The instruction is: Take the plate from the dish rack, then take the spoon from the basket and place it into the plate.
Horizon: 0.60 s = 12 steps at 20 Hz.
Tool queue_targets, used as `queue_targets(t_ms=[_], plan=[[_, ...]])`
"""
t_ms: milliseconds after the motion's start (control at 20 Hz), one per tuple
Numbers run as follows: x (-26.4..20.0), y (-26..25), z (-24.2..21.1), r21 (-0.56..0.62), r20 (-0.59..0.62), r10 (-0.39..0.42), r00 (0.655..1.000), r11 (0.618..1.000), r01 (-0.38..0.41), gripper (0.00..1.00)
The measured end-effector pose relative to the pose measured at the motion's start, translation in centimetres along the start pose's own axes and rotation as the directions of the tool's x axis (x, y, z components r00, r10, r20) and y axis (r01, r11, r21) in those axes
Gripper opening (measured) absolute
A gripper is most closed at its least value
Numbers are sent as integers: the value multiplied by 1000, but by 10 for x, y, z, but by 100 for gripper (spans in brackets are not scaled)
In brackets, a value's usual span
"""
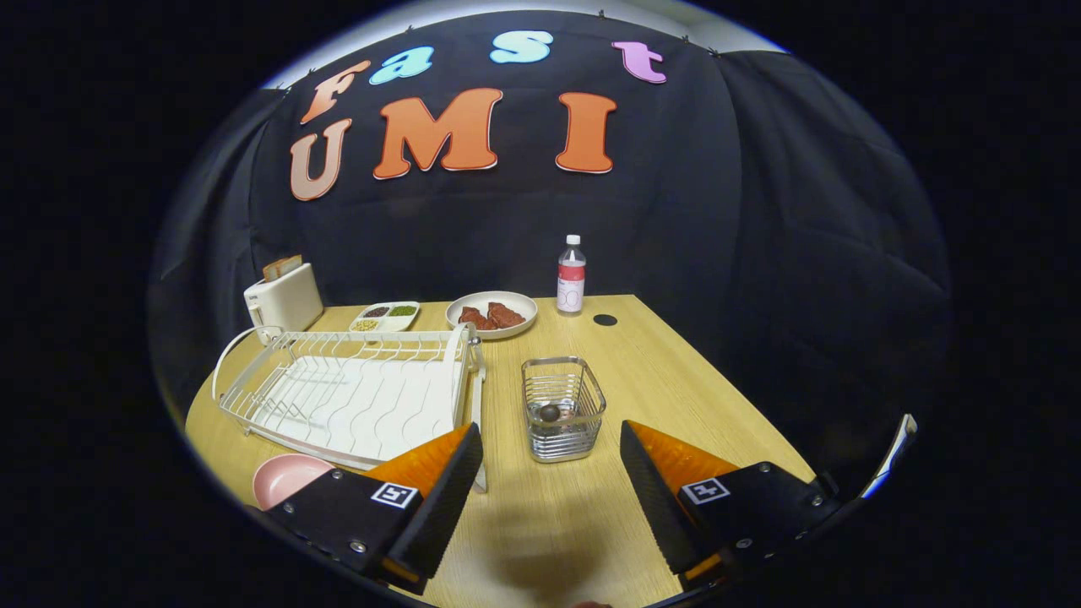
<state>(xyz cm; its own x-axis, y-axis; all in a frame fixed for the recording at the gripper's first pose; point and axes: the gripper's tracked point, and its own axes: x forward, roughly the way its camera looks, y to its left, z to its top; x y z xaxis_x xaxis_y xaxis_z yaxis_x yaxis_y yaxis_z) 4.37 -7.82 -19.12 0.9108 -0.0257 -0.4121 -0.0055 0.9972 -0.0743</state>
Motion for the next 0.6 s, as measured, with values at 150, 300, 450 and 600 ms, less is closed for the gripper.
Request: queue_targets(t_ms=[150, 300, 450, 600], plan=[[13, -1, 5, 2, 12, 16, 1000, 1000, -16, 98], [27, 2, 12, 3, 24, 38, 999, 999, -38, 98], [41, 9, 10, -5, 20, 70, 997, 998, -70, 97], [53, 9, 7, -21, 15, 70, 997, 997, -70, 80]])
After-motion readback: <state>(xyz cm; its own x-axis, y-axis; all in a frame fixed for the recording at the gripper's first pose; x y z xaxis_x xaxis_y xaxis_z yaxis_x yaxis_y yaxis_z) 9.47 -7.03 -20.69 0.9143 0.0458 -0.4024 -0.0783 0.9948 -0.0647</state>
